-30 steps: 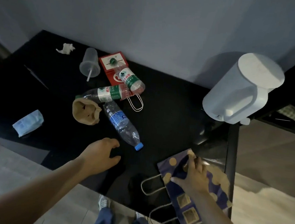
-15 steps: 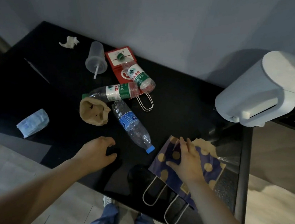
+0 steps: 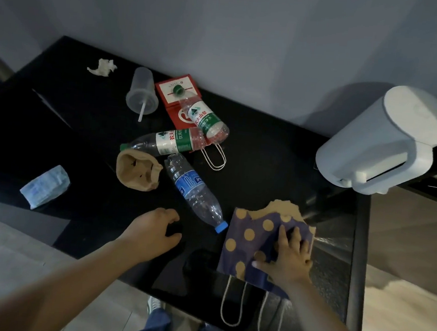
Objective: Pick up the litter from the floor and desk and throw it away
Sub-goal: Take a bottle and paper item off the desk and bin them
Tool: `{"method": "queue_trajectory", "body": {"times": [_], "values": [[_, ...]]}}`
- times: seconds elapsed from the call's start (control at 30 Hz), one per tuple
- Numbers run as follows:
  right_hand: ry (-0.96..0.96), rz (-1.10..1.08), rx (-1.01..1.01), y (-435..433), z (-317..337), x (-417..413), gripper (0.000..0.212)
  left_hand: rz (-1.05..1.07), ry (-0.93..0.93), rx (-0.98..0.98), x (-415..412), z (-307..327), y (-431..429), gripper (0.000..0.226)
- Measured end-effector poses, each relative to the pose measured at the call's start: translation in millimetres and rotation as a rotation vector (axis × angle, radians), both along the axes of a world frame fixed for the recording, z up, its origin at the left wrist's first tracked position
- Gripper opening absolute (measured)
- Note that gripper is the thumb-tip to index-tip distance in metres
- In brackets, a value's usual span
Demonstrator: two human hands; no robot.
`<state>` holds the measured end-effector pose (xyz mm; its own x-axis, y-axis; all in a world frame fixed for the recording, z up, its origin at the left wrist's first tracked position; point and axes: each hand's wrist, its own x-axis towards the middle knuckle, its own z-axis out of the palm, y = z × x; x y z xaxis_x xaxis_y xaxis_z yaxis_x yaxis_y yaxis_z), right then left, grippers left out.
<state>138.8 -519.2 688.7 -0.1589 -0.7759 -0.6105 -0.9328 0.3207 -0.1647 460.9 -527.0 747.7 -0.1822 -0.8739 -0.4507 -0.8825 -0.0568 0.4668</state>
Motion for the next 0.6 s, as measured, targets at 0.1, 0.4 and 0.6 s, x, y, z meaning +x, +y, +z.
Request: {"method": "queue_trajectory", "body": {"times": [0.1, 0.4, 0.6], "values": [[0.004, 0.073, -0.018, -28.2, 2.0, 0.9, 0.115, 0.031, -0.010, -0.006, 4.0, -3.8, 0.4, 0.036], [-0.204, 0.225, -0.429, -60.3, 39.5, 80.1, 0.072, 0.166, -0.017, -0.005, 37.6, -6.8, 14.1, 0.031], [-0.339, 0.417, -0.481, -81.1, 65.6, 175.5, 0.057, 0.244, -0.064, -0.009, 85.5, -6.1, 30.8, 0.034]]}}
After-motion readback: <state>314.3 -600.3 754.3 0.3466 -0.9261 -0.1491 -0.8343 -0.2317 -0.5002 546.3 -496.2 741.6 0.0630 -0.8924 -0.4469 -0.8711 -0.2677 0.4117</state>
